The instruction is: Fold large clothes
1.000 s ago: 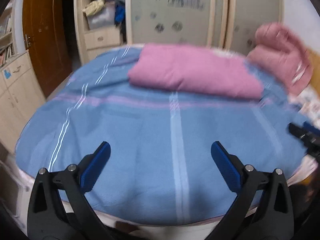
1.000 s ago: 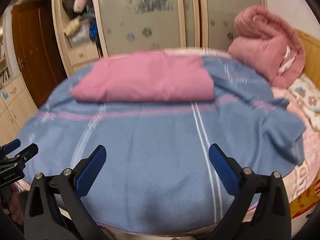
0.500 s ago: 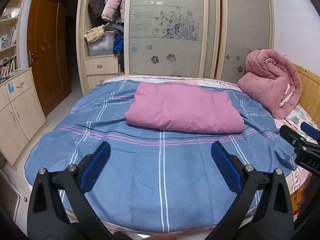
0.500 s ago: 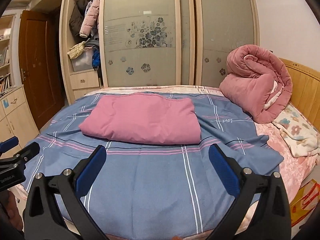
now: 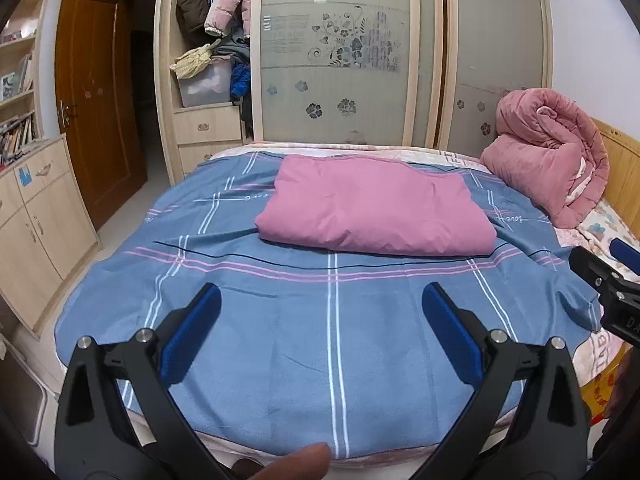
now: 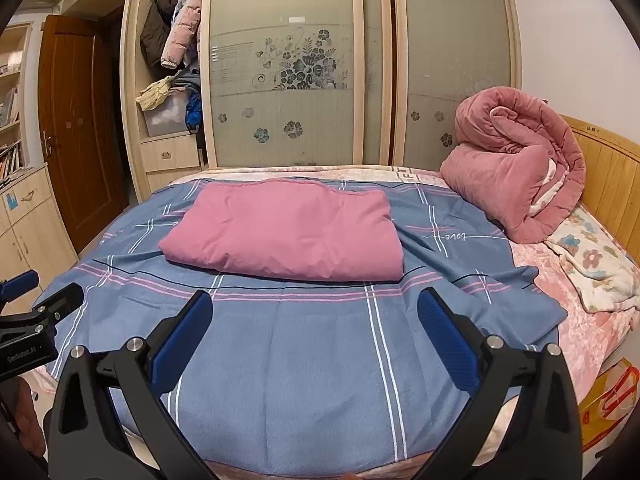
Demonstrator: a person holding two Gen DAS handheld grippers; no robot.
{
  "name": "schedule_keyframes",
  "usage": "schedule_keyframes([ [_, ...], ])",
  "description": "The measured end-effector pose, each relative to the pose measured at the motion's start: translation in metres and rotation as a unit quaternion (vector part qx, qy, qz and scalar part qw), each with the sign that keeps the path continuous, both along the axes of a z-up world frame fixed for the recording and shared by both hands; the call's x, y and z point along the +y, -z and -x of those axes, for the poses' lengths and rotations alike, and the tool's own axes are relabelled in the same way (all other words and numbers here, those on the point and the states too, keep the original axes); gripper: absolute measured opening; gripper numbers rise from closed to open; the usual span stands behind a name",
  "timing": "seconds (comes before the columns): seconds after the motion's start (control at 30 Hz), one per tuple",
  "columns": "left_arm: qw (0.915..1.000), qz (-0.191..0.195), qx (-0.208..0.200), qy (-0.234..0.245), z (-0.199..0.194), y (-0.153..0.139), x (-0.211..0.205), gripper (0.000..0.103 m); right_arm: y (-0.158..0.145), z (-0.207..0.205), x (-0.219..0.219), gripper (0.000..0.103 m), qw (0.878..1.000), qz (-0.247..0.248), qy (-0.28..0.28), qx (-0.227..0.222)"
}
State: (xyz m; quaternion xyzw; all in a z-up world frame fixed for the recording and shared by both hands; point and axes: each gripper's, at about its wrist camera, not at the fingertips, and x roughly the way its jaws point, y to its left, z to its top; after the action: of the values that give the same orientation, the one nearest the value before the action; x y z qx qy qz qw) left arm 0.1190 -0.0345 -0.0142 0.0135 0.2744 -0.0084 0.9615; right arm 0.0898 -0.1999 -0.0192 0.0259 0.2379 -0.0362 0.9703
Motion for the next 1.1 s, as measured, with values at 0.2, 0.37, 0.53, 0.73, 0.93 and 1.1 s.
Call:
schedule_keyframes([
  [0.2, 0.9999, -0.008, -0.003, -0.006, -0.0001, -0.0003, -0.0004, 0.101, 0.0010, -0.0010, 0.0045, 0.102, 1.000, 0.002, -0.002, 0.002],
  [0.37, 0.9996, 0.000, 0.023, 0.019, -0.0039, 0.0014, 0.0007, 0.101, 0.0005, -0.0001, 0.0060, 0.102, 1.000, 0.003, -0.004, 0.001],
  [0.53, 0.9993, -0.003, 0.029, 0.025, -0.0038, 0.0047, -0.0006, 0.101, 0.0005, 0.0008, 0.0060, 0.102, 1.000, 0.003, -0.004, 0.001],
  [0.73, 0.9997, -0.014, 0.018, 0.012, 0.0001, -0.0001, 0.0003, 0.101, 0.0006, 0.0018, 0.0066, 0.102, 1.000, 0.004, -0.004, 0.000],
  [0.93, 0.9996, -0.016, 0.019, 0.012, -0.0016, -0.0018, -0.0003, 0.101, 0.0003, 0.0010, 0.0064, 0.102, 1.000, 0.003, -0.003, 0.001],
  [1.1, 0.9997, -0.016, 0.018, 0.012, -0.0034, -0.0025, -0.0006, 0.101, -0.0002, 0.0000, 0.0078, 0.102, 1.000, 0.003, -0.002, 0.004],
])
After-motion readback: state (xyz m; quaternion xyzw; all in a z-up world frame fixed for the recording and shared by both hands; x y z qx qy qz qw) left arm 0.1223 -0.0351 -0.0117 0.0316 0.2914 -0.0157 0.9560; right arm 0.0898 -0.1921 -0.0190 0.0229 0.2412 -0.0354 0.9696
